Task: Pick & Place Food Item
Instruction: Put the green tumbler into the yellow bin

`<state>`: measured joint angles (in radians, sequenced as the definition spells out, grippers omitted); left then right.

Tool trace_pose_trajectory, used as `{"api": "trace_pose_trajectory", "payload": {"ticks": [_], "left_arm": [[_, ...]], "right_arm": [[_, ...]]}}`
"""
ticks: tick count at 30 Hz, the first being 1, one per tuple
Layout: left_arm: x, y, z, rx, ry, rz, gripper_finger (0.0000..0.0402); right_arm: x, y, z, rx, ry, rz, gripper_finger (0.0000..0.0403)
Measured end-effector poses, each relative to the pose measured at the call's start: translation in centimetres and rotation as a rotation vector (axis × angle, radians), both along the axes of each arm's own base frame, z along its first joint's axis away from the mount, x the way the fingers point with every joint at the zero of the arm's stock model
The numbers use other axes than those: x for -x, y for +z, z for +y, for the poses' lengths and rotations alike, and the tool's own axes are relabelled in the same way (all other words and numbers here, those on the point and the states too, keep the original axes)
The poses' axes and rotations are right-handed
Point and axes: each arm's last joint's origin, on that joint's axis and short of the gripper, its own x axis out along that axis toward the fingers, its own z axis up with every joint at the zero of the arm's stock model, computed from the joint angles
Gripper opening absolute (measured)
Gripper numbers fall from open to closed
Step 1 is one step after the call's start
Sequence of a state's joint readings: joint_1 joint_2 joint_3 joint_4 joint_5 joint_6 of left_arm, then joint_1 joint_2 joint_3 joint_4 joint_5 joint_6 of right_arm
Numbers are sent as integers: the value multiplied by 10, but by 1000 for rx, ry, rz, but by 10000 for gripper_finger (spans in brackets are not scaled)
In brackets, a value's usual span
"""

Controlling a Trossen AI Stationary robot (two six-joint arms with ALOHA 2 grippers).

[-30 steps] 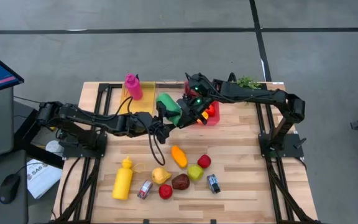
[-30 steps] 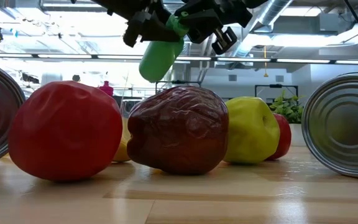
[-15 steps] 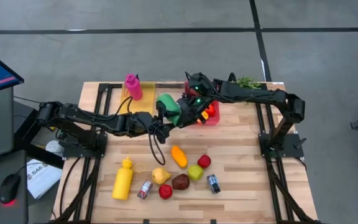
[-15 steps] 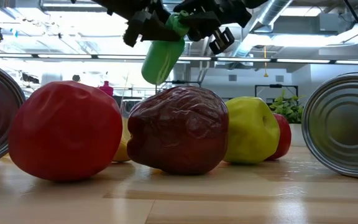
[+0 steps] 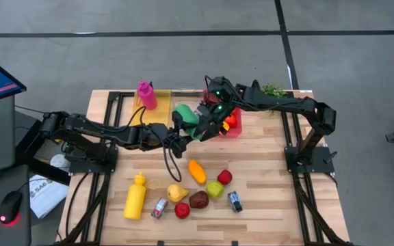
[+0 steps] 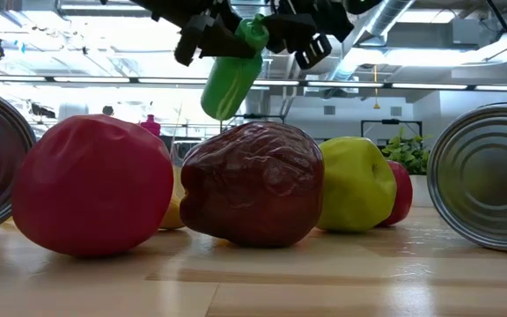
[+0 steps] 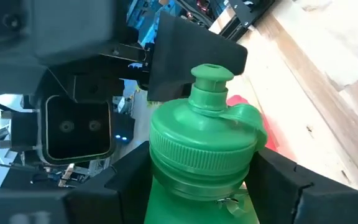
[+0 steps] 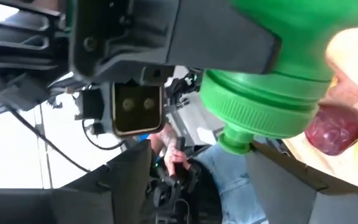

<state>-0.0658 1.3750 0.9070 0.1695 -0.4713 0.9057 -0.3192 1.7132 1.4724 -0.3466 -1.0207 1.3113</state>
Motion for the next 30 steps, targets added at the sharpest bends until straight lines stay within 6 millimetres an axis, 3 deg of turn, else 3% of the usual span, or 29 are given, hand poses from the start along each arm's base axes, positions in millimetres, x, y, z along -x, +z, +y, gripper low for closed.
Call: {"api": "trace_pose_trajectory", "payload": {"ticks": [8,15,23,30], "left_arm": [[0,-2,1,-2,3,10,208],[0,3,12,6,117,-57,209],[-1,13,25,30,178,-168,212],[-1,13,37,198,253,-269,212]], "right_arm": [[29,33,-17,34,-31,-106,259],[81,86,-23,215,-101,-332,260],[138,135,-4,561,-224,-592,260],[184,161,19,875,-295,-752,260]]}}
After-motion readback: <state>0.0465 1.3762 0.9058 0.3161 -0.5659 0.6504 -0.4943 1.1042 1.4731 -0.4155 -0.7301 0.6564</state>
